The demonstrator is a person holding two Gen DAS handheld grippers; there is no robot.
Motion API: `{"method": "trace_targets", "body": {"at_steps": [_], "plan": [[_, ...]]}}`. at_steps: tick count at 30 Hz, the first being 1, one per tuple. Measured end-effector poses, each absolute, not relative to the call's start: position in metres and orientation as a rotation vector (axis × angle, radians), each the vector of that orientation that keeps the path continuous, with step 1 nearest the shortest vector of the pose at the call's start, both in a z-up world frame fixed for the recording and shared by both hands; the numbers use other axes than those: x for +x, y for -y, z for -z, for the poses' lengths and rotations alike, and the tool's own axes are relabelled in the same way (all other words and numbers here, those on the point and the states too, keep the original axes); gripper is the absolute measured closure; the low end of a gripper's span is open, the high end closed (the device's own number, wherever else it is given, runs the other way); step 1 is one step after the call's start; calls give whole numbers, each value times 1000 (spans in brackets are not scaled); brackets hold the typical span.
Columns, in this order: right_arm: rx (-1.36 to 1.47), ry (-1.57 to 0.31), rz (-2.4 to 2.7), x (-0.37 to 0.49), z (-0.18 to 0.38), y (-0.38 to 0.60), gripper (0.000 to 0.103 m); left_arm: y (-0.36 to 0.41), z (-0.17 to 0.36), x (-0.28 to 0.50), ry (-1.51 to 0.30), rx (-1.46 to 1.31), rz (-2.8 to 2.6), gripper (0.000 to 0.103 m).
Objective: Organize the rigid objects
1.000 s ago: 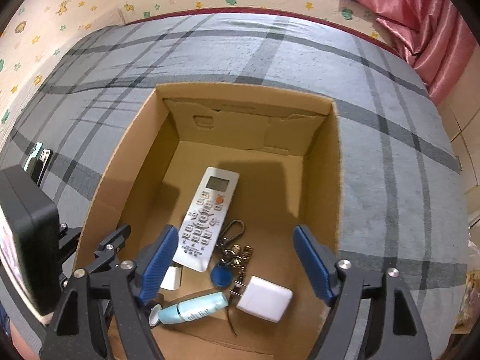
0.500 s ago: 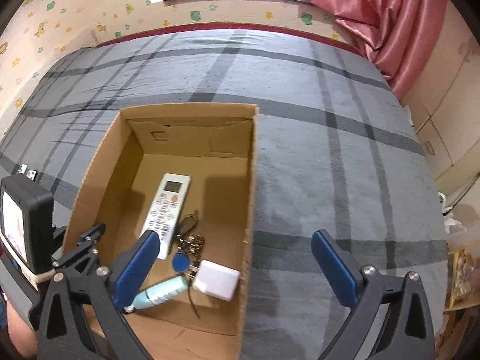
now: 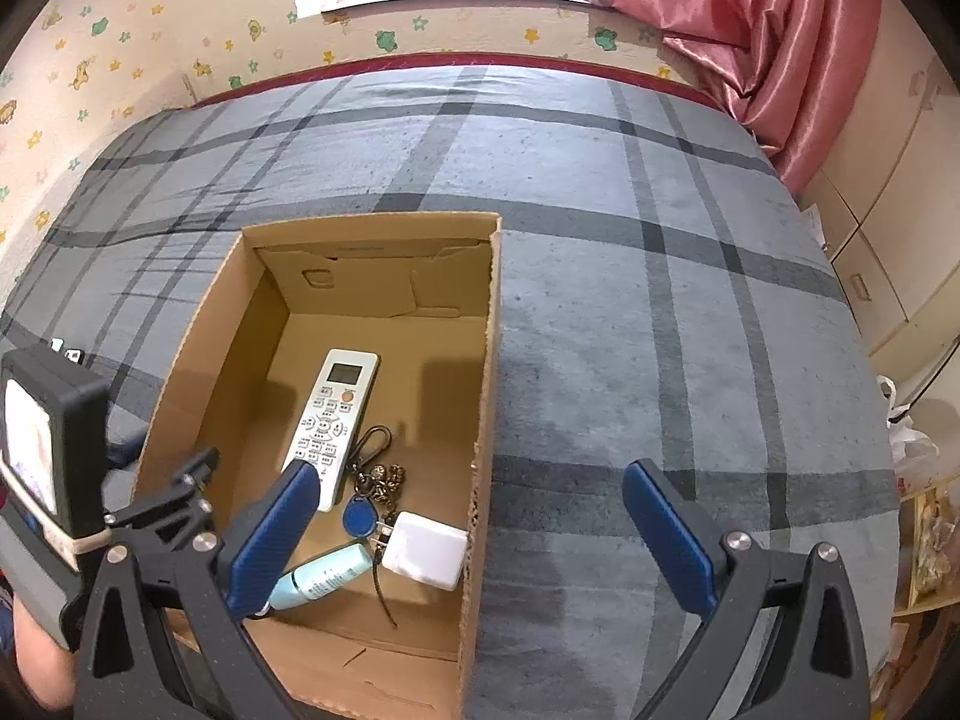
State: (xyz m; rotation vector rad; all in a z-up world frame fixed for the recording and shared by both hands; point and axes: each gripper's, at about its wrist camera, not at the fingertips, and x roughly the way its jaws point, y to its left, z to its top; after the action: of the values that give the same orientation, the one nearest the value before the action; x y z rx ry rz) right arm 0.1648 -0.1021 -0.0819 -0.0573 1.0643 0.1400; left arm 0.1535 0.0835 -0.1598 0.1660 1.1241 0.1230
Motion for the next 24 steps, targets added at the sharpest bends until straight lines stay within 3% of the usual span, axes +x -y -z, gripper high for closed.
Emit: {"method": "trace_targets", "body": {"at_steps": [2,4,24], "plan": [[-53,-1059,-141,162,79,105,0,-85,147,149,-1100,126,-121,10],[-44,-1048,-137,158,74,109,0,-83,131,141,-1071,103,-120,1],[-12,-917,-71,74,1,149,0,-43,33,50,-923,59,-115,0]]}}
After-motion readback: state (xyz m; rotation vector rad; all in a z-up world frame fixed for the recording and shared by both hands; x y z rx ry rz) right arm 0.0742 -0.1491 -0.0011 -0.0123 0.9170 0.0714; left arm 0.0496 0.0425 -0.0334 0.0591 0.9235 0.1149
